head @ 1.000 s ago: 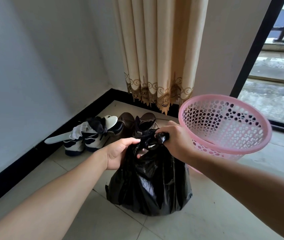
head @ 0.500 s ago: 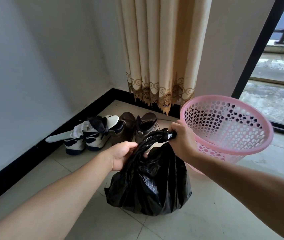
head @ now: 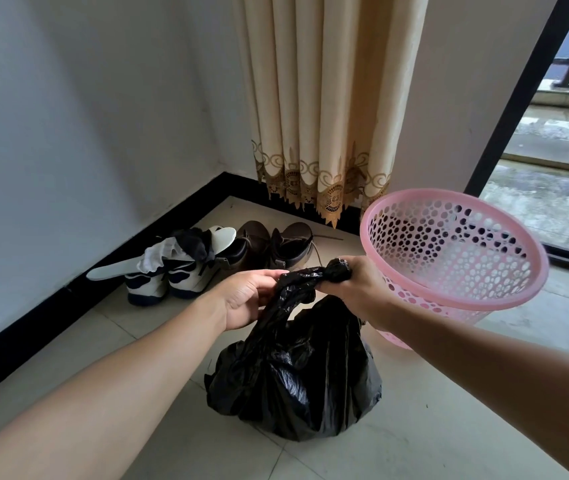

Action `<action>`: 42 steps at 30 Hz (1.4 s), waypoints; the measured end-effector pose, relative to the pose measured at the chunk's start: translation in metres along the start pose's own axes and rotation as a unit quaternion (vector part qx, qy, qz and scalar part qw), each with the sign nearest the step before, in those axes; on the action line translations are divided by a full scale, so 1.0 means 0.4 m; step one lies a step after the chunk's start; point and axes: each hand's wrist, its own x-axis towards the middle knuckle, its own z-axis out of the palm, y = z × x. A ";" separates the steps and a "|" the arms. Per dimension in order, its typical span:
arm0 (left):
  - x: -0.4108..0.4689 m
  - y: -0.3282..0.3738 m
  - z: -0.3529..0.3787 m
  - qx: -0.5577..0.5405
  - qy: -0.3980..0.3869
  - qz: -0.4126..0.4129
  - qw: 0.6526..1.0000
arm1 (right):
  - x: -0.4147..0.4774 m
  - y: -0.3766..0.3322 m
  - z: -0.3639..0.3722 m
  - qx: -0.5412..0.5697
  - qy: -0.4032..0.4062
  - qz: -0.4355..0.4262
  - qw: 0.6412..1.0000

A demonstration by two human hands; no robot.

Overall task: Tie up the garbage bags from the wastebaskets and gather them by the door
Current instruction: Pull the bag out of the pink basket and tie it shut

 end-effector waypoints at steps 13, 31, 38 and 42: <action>-0.004 0.019 0.006 -0.121 0.091 0.055 0.987 | 0.025 0.029 -0.023 0.047 0.018 0.070 0.996; -0.049 -0.083 -0.105 0.677 0.223 0.254 0.653 | -0.120 0.133 -0.131 -0.537 -0.054 0.026 0.842; -0.078 -0.088 -0.148 0.790 0.229 0.162 0.545 | -0.136 0.172 -0.178 -0.549 -0.040 0.010 0.835; -0.095 -0.086 -0.151 0.789 0.230 0.135 0.553 | -0.141 0.201 -0.181 -0.526 -0.050 0.079 0.845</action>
